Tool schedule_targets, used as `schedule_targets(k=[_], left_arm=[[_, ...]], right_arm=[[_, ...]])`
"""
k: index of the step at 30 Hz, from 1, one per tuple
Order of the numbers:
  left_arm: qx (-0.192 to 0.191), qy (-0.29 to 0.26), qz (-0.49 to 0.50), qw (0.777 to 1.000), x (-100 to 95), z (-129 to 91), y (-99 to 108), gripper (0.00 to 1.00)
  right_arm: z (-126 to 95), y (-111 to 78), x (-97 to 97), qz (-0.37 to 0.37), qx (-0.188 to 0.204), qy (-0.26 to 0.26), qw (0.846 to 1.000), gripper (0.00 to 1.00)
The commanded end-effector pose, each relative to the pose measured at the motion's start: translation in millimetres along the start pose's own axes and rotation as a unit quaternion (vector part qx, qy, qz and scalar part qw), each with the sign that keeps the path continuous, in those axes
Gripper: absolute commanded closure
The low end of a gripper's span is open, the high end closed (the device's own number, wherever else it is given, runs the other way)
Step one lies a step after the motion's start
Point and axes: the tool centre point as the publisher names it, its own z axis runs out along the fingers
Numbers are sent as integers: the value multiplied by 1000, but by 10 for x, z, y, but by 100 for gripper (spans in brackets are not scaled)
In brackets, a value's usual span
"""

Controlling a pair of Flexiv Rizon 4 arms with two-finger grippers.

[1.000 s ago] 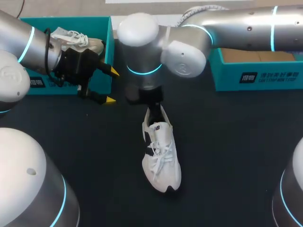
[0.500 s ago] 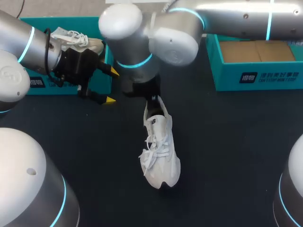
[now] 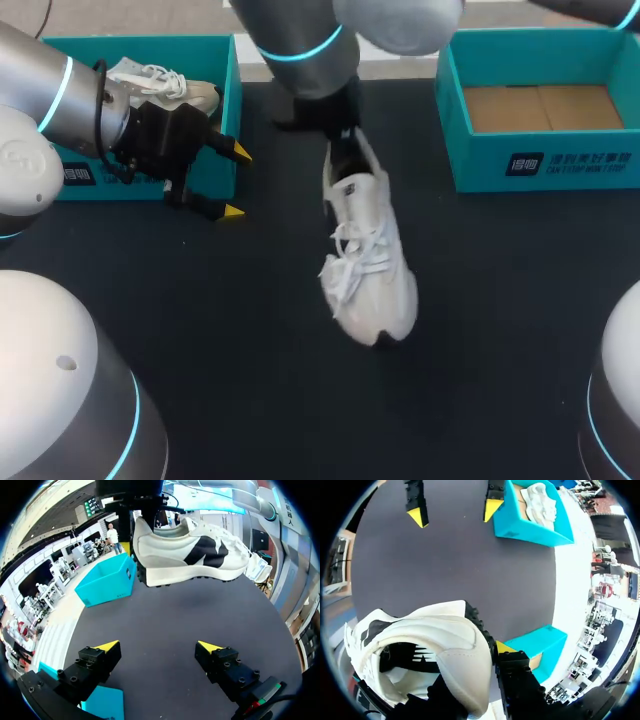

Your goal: Take the shoe out of the shoebox, open the shoe tongue, remove and reinsert the insole, then place the shoe into the shoebox

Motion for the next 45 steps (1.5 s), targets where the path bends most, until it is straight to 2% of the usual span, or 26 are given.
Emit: schedule_targets(k=[1, 11, 12, 13, 15, 19, 24, 29, 30, 45], left_arm=[[-1, 0, 0, 1000, 1, 3, 1, 0], [-1, 0, 0, 1000, 1, 3, 1, 0], [-1, 0, 0, 1000, 1, 3, 1, 0], [-1, 0, 0, 1000, 1, 3, 1, 0], [-1, 0, 0, 1000, 1, 3, 1, 0], [-1, 0, 0, 1000, 1, 3, 1, 0], [-1, 0, 0, 1000, 1, 3, 1, 0], [-1, 0, 0, 1000, 1, 3, 1, 0], [-1, 0, 0, 1000, 1, 3, 1, 0], [-1, 0, 0, 1000, 1, 3, 1, 0]], right_arm=[[-245, -111, 14, -1, -5, -2, 1000, 100], [-245, -111, 14, -1, -5, -2, 1000, 100], [-225, -166, -24, -1, -3, -6, 1000, 100], [-203, -285, -114, 9, -16, -16, 1000, 100], [-132, -469, -253, 4, -7, -20, 1000, 100], [-27, -798, -531, -8, -22, -28, 999, 100], [84, -1296, -910, -46, -25, -28, 998, 100], [181, -1650, -1240, -67, -2, -29, 997, 100], [194, -1716, -1303, -48, 0, -34, 998, 100], [194, -1716, -1303, -48, 0, -34, 998, 100]])
